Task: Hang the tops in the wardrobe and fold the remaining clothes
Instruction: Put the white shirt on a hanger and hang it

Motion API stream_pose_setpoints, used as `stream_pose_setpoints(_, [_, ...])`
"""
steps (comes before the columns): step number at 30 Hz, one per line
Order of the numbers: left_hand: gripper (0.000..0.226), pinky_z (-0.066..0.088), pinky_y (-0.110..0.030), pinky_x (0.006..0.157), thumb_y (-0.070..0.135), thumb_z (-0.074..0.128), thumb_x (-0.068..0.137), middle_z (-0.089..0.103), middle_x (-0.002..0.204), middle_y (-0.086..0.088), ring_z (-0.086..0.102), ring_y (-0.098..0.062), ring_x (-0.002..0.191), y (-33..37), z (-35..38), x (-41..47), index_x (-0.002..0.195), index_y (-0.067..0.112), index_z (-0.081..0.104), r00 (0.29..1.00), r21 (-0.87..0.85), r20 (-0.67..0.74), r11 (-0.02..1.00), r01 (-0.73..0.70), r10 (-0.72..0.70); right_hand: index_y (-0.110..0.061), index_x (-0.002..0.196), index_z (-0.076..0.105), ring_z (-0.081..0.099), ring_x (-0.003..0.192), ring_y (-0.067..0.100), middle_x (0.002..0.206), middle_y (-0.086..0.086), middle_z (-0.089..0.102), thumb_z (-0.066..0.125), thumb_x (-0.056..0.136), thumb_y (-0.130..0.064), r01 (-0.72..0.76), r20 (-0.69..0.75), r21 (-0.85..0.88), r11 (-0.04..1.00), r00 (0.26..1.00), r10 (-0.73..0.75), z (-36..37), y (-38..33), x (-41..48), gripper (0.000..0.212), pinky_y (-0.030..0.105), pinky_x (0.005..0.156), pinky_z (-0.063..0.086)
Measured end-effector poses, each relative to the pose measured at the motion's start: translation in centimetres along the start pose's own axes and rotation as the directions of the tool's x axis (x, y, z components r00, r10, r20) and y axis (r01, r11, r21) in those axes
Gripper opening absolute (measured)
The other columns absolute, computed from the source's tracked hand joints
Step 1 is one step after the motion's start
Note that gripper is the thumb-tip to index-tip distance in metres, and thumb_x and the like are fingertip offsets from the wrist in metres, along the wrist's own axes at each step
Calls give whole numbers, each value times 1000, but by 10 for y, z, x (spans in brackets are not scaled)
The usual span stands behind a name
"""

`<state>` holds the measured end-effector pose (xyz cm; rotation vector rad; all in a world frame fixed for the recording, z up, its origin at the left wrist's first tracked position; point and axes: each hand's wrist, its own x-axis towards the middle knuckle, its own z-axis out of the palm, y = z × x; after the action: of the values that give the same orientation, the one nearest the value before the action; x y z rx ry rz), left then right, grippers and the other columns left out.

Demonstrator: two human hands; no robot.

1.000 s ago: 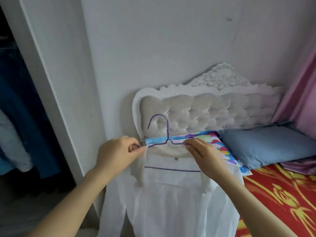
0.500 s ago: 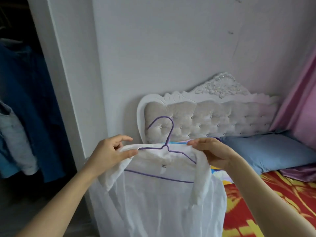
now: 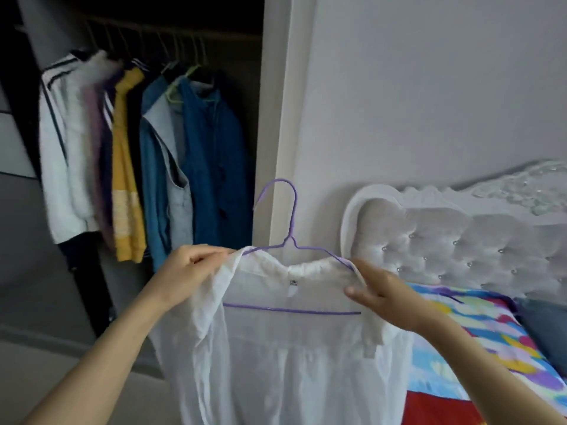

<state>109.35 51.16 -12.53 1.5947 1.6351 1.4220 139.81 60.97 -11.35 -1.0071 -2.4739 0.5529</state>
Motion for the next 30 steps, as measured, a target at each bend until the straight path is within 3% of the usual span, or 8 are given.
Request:
stream_pose_setpoints(5, [24,42,-13,70,13,71,77,69,84,14,61,-3,78,-23,-57,-13,78,37,68,1000,231,-13,973,-18,22,-17,77,55,47,67,24,69,13,57,52,95,-16,-28,-71,10,1000,997,29,37,-33,46,19,30,65,37])
stream_pose_setpoints(9, [6,33,-18,59,7,74,77,60,74,-6,46,-14,58,-38,-93,-11,77,9,68,958,453,-240,891,-33,157,-21,70,51,42,60,6,62,-6,48,54,94,-16,19,-62,45,999,998,-16,62,-66,80,25,15,59,33])
stream_pose_setpoints(11, [9,32,-15,58,4,74,75,52,66,6,45,-10,55,-41,-112,-11,74,3,66,916,507,-317,860,-54,245,-22,77,57,47,72,7,72,-11,49,58,91,-15,79,-102,23,997,992,-76,73,-83,98,16,10,66,34])
stream_pose_setpoints(12, [10,33,-11,59,4,74,75,50,65,12,47,-7,57,-43,-120,-11,74,2,65,901,514,-339,856,-62,269,-22,87,62,49,80,9,80,-11,52,60,90,-16,117,-111,12,993,987,-115,78,-91,106,7,10,69,33])
stream_pose_setpoints(16, [10,33,-9,60,3,72,77,53,62,8,47,6,61,-53,-150,-11,74,1,63,899,462,-360,885,-61,250,-22,125,53,52,95,10,104,-8,52,57,92,-29,196,-16,-5,981,980,-196,92,-121,142,35,18,80,37])
stream_pose_setpoints(19, [9,32,-9,56,0,72,77,49,58,2,43,4,56,-63,-166,-10,73,2,64,890,389,-411,921,-25,198,-21,98,56,50,70,14,74,-13,51,48,96,-30,286,-28,-118,951,956,-292,107,-136,165,12,26,63,36])
stream_pose_setpoints(21, [9,33,-9,57,0,73,76,49,59,2,44,5,56,-68,-173,-7,73,3,64,874,401,-438,916,-19,210,-17,81,50,43,57,18,57,-10,42,47,97,-26,303,-102,-93,948,945,-312,118,-139,178,19,30,57,31])
stream_pose_setpoints(30, [43,36,-31,76,32,74,78,65,106,3,59,-24,96,-133,-215,23,117,21,63,913,705,-385,681,197,135,-18,68,60,40,57,2,62,-9,49,52,95,-19,143,-76,345,928,989,-124,126,-126,270,28,18,56,32])
